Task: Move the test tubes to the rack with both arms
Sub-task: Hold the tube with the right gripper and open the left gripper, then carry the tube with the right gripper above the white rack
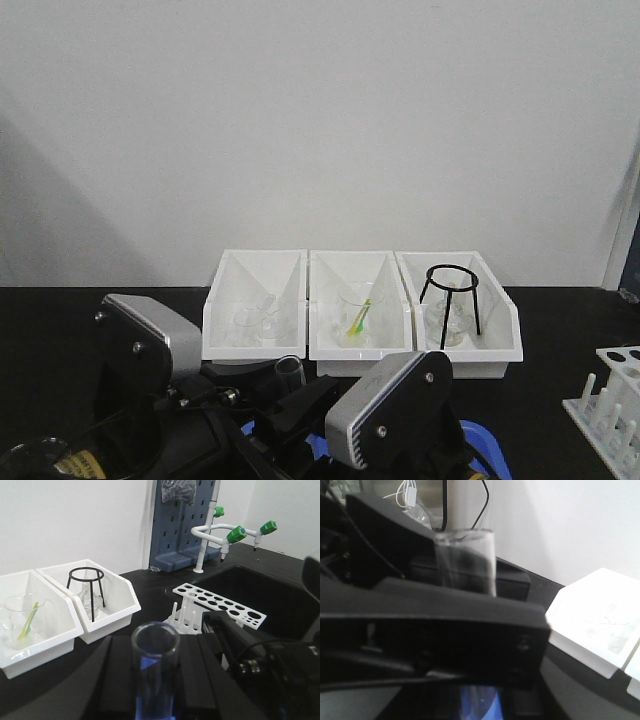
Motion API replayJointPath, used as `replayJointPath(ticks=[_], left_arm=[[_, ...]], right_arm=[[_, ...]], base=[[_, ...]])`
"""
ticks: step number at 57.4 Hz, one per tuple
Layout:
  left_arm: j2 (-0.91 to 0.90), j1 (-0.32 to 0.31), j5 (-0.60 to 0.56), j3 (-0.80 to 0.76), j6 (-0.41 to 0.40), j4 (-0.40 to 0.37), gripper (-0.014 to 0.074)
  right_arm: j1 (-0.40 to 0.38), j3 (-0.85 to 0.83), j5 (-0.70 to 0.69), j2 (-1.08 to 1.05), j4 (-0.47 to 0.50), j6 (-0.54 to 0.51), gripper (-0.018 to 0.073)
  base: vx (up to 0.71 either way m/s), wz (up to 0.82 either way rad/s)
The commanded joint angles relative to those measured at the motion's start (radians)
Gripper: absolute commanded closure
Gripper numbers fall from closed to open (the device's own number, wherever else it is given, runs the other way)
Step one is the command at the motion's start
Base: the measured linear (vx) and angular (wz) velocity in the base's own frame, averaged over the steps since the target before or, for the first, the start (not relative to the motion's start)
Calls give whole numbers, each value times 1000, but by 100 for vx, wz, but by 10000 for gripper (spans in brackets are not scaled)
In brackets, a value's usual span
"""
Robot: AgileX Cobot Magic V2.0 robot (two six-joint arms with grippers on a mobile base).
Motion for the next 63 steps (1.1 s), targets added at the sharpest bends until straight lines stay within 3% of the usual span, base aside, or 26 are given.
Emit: replayJointPath(ticks=[1,9,18,27,45,52,56,63], left_arm=[[-24,-4,-91,-35,-6,1,304],[-24,-4,-100,-35,-7,1,118],[-32,-4,-106,-35,-7,1,29],[-81,-4,-141,-35,1,2,29],[-218,-4,-162,-35,102,0,71],[-288,13,-98,-35,184,-13,88],[-317,33,-28,-35,210,-32,94],[-356,63,95,-34,223,-36,98]], right_arm=[[-5,-33,-80,-27,3,-4,570],[-5,-33,-78,-27,3,-4,570],[-5,-33,-77,-27,3,-4,570],[-5,-33,-63,-27,3,-4,570],[-5,-33,-62,-27,15,-4,569],[-7,-33,-75,-27,76,-16,569],[-7,-33,-88,-27,123,-74,568],[-22,-33,-125,-27,307,-215,566]], base=[[0,0],[0,0],[0,0],[0,0],[0,0],[0,0],[0,0],[0,0]])
